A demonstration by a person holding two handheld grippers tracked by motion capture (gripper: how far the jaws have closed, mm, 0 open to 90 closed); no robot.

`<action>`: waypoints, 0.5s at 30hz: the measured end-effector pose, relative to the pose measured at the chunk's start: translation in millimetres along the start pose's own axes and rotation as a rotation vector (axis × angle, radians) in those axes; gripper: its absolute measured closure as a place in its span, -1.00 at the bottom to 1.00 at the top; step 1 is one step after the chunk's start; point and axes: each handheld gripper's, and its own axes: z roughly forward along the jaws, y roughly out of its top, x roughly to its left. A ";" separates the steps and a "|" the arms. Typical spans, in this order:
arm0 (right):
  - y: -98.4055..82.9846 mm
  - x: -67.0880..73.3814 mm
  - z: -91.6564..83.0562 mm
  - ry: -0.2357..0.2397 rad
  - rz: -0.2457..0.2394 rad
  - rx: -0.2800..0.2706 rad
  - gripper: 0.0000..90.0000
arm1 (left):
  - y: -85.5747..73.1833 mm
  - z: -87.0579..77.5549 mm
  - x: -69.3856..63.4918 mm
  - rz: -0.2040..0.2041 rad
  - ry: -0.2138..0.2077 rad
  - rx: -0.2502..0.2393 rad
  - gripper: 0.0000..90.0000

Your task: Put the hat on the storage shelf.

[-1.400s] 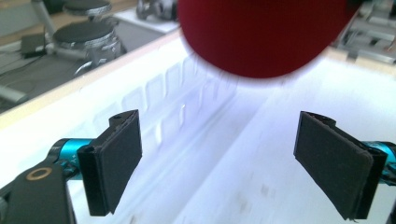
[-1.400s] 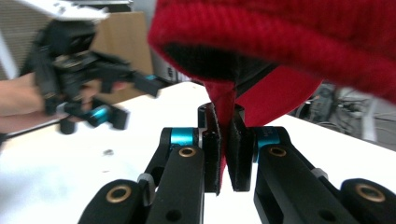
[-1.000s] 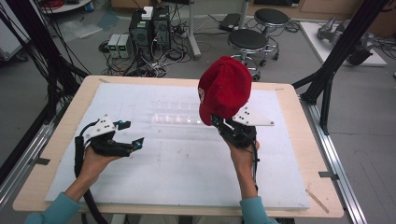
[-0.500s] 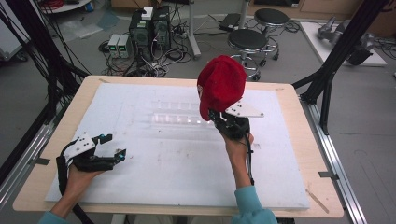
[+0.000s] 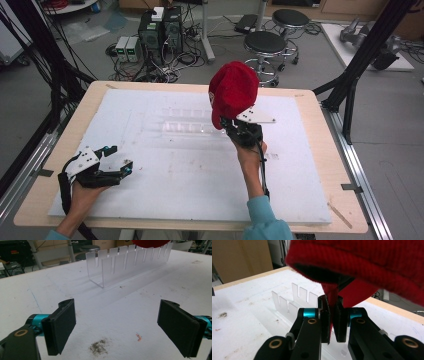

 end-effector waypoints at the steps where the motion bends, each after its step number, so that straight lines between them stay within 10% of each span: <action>1: 0.1 0.2 0.0 -0.004 -0.003 0.000 0.91 | 0.0 -0.1 0.0 -0.004 0.003 -0.001 -0.65; 15: 1.1 -0.9 1.8 -0.006 -0.041 -0.005 0.91 | -0.3 -0.4 0.5 -0.009 0.001 -0.003 -0.65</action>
